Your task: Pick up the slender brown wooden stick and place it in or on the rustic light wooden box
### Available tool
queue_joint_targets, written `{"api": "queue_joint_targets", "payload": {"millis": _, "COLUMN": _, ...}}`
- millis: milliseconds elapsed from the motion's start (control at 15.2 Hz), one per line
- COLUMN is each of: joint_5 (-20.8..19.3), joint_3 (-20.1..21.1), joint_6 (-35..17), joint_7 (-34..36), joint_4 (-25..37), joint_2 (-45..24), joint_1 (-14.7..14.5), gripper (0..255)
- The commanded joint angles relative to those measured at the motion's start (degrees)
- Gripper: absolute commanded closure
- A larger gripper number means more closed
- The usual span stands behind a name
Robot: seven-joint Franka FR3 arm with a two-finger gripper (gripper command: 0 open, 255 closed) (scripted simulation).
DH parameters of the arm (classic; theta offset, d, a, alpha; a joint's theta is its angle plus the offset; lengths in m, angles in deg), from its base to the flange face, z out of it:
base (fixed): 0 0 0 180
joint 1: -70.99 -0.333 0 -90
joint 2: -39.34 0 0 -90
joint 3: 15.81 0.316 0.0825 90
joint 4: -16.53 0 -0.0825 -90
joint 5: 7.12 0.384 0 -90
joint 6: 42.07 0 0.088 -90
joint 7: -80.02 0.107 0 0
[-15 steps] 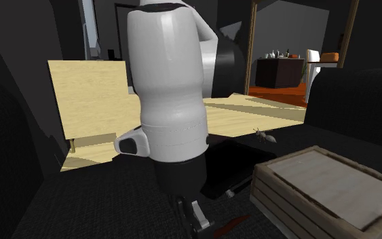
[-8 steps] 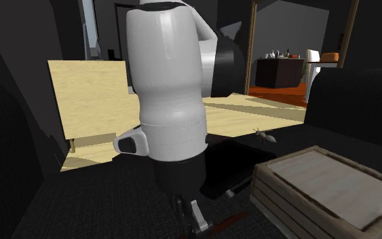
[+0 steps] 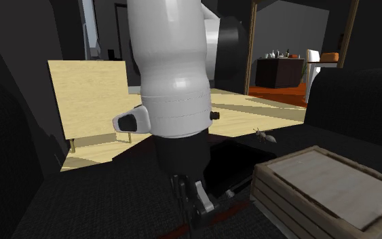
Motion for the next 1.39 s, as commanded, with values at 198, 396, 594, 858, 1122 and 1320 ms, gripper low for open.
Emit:
{"api": "queue_joint_targets", "payload": {"millis": 198, "joint_5": 0.7, "joint_3": 0.4, "joint_6": 3.2, "joint_7": -0.3, "joint_4": 1.5, "joint_2": 1.8, "joint_1": 0.4, "gripper": 255}}
{"api": "queue_joint_targets", "payload": {"millis": 396, "joint_5": 1.1, "joint_3": 0.6, "joint_6": 5.1, "joint_7": -0.4, "joint_4": 2.6, "joint_2": 2.6, "joint_1": 0.5, "gripper": 255}}
{"api": "queue_joint_targets", "payload": {"millis": 594, "joint_5": 1.4, "joint_3": 0.7, "joint_6": 7.1, "joint_7": -0.5, "joint_4": 3.9, "joint_2": 3.4, "joint_1": 0.6, "gripper": 255}}
{"api": "queue_joint_targets", "payload": {"millis": 858, "joint_5": 1.8, "joint_3": 0.9, "joint_6": 9.8, "joint_7": -0.5, "joint_4": 5.8, "joint_2": 4.3, "joint_1": 0.6, "gripper": 255}}
{"api": "queue_joint_targets", "payload": {"millis": 1122, "joint_5": 2.0, "joint_3": 1.1, "joint_6": 12.6, "joint_7": -0.5, "joint_4": 7.9, "joint_2": 5.0, "joint_1": 0.6, "gripper": 255}}
{"api": "queue_joint_targets", "payload": {"millis": 1320, "joint_5": 2.2, "joint_3": 1.2, "joint_6": 14.7, "joint_7": -0.5, "joint_4": 9.7, "joint_2": 5.3, "joint_1": 0.6, "gripper": 255}}
